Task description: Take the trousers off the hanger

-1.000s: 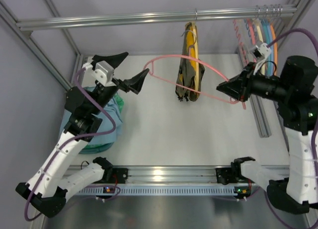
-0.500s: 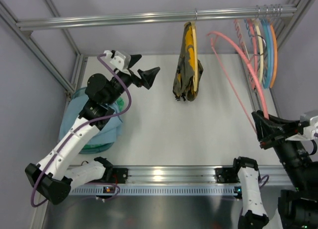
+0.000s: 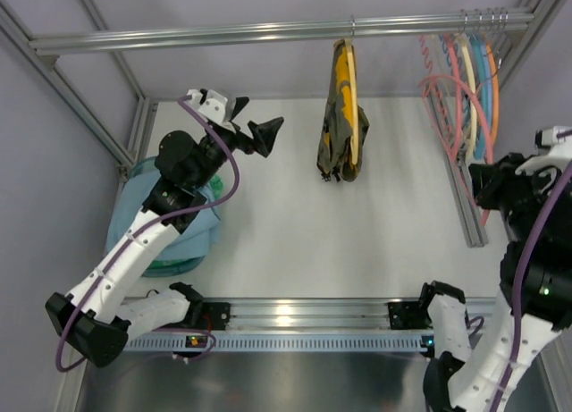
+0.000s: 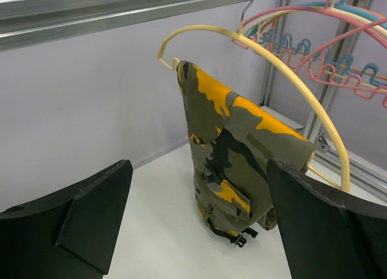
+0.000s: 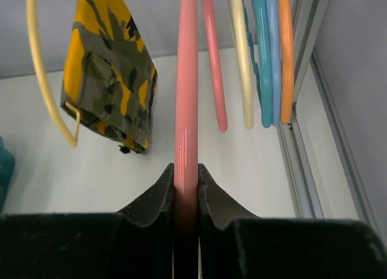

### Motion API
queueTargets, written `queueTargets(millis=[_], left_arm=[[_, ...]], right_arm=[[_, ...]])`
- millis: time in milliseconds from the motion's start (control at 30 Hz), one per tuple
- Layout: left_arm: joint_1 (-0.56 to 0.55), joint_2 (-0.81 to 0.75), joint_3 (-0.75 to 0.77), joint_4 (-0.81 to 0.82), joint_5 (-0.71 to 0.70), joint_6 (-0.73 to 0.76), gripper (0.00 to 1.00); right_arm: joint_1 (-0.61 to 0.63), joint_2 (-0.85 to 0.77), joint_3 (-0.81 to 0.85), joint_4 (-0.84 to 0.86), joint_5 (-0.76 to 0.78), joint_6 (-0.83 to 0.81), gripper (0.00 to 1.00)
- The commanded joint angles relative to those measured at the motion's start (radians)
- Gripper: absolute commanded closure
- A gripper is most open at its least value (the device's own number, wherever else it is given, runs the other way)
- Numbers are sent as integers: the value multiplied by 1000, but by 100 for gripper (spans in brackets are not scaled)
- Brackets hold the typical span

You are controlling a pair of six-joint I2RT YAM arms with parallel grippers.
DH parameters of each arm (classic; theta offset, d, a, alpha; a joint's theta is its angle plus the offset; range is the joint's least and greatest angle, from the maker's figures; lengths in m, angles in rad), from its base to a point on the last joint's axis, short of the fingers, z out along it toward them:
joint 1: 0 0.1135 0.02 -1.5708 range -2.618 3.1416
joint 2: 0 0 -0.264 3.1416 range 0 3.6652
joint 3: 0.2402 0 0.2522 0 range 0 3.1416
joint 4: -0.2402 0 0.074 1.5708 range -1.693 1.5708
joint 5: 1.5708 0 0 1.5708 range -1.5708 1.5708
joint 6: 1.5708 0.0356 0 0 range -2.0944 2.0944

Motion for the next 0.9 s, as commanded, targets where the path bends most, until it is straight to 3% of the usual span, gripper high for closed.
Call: queueTargets(millis=[0, 300, 567, 867], left_arm=[[0, -52, -7, 9, -44, 17, 2], [1, -88, -59, 2, -69, 66, 2], [1, -89, -85, 0, -66, 87, 2], [3, -76, -90, 2, -59, 69, 2]], right_arm=[[-10, 92, 1, 233, -6, -31, 100], [-10, 335, 174, 252, -135, -45, 100], [26, 476, 353, 125, -190, -81, 100], [269, 612, 533, -49, 50, -150, 100]])
